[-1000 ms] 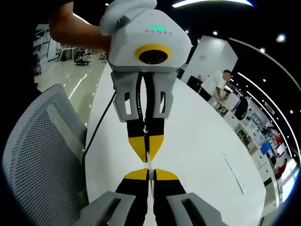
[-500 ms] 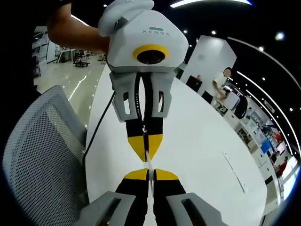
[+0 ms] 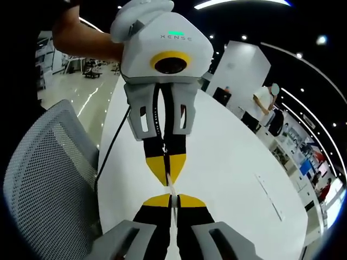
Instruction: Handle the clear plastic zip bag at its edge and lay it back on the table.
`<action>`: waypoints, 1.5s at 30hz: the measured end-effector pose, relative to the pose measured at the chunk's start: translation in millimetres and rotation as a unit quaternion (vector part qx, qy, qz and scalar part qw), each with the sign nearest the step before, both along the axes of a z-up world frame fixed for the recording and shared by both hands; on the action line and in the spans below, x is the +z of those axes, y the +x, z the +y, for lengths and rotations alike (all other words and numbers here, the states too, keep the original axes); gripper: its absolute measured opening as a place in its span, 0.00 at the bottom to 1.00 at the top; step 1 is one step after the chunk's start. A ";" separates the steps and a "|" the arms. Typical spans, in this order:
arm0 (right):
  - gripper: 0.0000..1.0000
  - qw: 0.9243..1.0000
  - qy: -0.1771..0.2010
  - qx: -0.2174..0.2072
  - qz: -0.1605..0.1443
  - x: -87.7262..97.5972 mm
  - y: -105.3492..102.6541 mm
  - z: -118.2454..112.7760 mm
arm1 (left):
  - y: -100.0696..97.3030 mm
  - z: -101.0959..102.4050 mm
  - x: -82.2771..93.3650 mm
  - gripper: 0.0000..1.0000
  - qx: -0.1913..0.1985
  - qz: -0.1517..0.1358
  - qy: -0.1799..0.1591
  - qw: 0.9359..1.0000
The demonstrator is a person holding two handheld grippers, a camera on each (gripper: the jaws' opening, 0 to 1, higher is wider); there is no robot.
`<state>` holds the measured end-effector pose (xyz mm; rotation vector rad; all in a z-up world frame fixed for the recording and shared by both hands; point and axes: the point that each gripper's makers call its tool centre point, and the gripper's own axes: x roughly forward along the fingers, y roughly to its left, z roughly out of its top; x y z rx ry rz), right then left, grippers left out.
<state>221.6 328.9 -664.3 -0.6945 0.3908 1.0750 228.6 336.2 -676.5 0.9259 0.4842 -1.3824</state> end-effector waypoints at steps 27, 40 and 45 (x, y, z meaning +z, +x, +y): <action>0.00 1.000 0.001 -0.003 0.005 -1.3 -1.7 -0.9 | -2.5 1.2 -0.4 0.00 0.000 0.002 0.002 1.000; 0.00 1.000 0.000 -0.004 0.010 -2.4 -3.6 -1.8 | -3.4 5.1 -2.6 0.00 0.003 0.005 0.001 1.000; 0.00 1.000 0.002 -0.006 0.010 -2.9 -3.1 -1.9 | -2.5 5.6 -3.5 0.00 0.004 0.005 0.001 1.000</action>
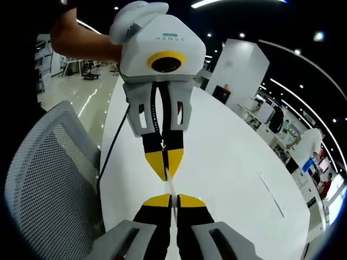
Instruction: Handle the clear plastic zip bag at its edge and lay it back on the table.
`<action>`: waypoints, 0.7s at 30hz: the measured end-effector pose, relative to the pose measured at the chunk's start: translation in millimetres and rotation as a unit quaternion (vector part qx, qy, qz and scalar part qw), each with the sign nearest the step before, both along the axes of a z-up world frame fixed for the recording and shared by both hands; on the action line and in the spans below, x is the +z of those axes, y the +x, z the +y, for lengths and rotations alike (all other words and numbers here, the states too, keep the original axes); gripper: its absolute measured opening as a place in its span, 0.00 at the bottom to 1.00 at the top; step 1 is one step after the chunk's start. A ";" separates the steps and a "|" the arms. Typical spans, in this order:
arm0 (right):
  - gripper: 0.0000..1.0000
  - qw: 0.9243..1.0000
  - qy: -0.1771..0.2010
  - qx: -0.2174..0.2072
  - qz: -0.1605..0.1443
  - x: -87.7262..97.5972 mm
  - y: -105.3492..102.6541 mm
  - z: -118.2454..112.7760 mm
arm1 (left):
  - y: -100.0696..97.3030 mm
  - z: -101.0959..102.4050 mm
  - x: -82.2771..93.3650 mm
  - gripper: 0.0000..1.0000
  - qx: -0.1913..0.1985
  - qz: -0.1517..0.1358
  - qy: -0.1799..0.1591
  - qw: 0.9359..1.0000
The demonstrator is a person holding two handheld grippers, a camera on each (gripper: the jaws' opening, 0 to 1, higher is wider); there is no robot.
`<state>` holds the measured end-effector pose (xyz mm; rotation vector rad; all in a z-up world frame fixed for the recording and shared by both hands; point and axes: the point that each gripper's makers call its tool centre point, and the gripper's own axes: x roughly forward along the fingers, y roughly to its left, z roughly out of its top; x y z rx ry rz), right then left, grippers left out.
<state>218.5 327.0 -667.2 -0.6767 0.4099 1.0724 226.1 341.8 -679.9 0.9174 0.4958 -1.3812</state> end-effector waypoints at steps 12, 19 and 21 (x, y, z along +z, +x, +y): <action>0.00 1.000 0.002 -0.008 0.000 -0.3 2.0 -3.1 | 1.6 1.3 0.1 0.00 0.005 0.000 -0.001 1.000; 0.00 1.000 0.002 -0.011 0.002 -1.3 1.8 -4.5 | 1.9 2.7 -1.2 0.00 0.008 0.002 -0.001 1.000; 0.00 1.000 0.002 -0.012 0.002 -1.2 2.0 -5.0 | 2.1 3.0 -1.1 0.00 0.008 0.002 -0.001 1.000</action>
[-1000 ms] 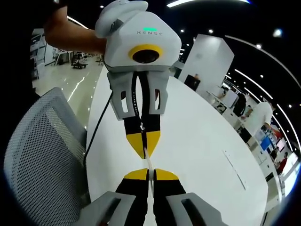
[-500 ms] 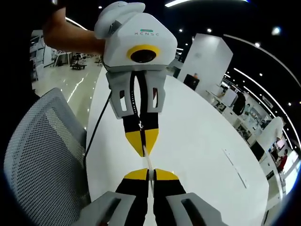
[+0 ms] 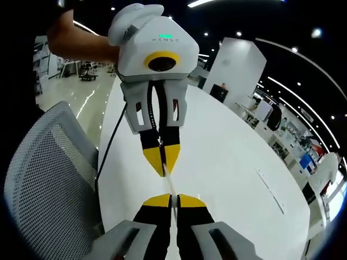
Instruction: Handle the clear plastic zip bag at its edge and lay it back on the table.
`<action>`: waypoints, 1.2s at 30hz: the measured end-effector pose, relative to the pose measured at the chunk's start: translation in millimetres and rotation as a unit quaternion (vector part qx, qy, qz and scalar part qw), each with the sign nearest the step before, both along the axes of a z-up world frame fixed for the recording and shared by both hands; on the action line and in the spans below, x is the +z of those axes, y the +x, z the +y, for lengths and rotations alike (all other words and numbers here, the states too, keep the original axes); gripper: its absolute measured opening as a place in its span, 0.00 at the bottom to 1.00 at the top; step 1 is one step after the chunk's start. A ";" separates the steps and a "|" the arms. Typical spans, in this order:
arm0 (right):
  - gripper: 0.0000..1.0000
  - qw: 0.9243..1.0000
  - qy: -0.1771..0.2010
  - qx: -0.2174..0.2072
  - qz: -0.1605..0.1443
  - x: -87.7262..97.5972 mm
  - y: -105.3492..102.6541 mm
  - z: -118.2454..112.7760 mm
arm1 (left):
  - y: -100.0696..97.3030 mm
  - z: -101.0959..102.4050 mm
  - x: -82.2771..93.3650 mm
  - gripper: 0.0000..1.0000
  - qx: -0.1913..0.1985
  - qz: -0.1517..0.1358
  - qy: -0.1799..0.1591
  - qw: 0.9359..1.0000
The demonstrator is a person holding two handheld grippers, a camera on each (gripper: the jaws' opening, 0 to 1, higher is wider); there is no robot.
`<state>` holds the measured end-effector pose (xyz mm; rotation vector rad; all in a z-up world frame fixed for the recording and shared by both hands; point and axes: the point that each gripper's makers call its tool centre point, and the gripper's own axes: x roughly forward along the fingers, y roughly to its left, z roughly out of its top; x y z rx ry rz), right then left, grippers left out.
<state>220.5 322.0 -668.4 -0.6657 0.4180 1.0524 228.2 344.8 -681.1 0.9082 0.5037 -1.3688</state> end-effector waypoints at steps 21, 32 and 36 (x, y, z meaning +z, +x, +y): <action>0.00 1.000 -0.002 -0.010 -0.001 0.4 3.1 -5.6 | 2.4 0.7 -0.1 0.00 0.002 -0.002 0.001 1.000; 0.00 1.000 -0.002 -0.014 -0.002 1.4 4.1 -7.4 | 3.2 2.7 1.3 0.00 0.005 -0.004 0.001 1.000; 0.00 1.000 -0.002 -0.014 -0.002 1.2 3.2 -7.5 | 2.6 2.7 1.2 0.00 0.004 -0.003 0.001 1.000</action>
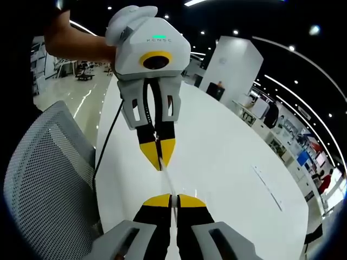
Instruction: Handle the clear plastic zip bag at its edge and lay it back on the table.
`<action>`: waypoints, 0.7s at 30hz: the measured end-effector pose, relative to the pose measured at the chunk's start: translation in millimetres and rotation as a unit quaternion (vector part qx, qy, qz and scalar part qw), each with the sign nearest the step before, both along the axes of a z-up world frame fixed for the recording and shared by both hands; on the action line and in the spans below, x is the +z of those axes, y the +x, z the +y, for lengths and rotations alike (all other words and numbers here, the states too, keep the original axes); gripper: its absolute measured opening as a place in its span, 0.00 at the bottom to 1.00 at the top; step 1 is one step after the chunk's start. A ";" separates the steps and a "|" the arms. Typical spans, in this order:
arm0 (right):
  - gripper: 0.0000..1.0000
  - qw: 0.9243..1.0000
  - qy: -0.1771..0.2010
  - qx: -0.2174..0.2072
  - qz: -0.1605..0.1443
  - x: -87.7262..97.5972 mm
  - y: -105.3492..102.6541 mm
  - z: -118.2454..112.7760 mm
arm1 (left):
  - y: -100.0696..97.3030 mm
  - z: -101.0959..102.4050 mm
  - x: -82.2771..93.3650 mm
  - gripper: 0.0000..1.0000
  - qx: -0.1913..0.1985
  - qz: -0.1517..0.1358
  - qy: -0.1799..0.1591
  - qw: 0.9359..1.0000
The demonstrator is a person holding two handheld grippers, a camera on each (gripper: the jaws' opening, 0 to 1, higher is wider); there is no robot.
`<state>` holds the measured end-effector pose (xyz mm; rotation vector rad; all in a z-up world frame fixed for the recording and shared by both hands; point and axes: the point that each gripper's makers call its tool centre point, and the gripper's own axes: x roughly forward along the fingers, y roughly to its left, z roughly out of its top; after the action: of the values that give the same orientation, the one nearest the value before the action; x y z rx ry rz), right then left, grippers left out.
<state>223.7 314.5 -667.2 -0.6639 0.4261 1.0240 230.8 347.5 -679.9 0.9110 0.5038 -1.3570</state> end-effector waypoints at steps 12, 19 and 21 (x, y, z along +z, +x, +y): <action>0.00 1.000 -0.001 0.000 -0.001 0.2 0.0 -0.5 | -1.1 0.3 0.4 0.00 0.001 0.001 -0.001 1.000; 0.00 1.000 0.000 -0.002 -0.001 0.2 0.9 -1.0 | 0.8 0.7 0.2 0.00 0.004 0.001 -0.003 1.000; 0.00 1.000 0.001 -0.003 -0.001 -0.1 1.1 -1.2 | 1.2 0.5 0.2 0.00 0.005 0.001 -0.003 1.000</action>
<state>224.7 313.3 -667.2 -0.6621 0.4260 1.0190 232.0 348.0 -679.8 0.9018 0.5047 -1.3504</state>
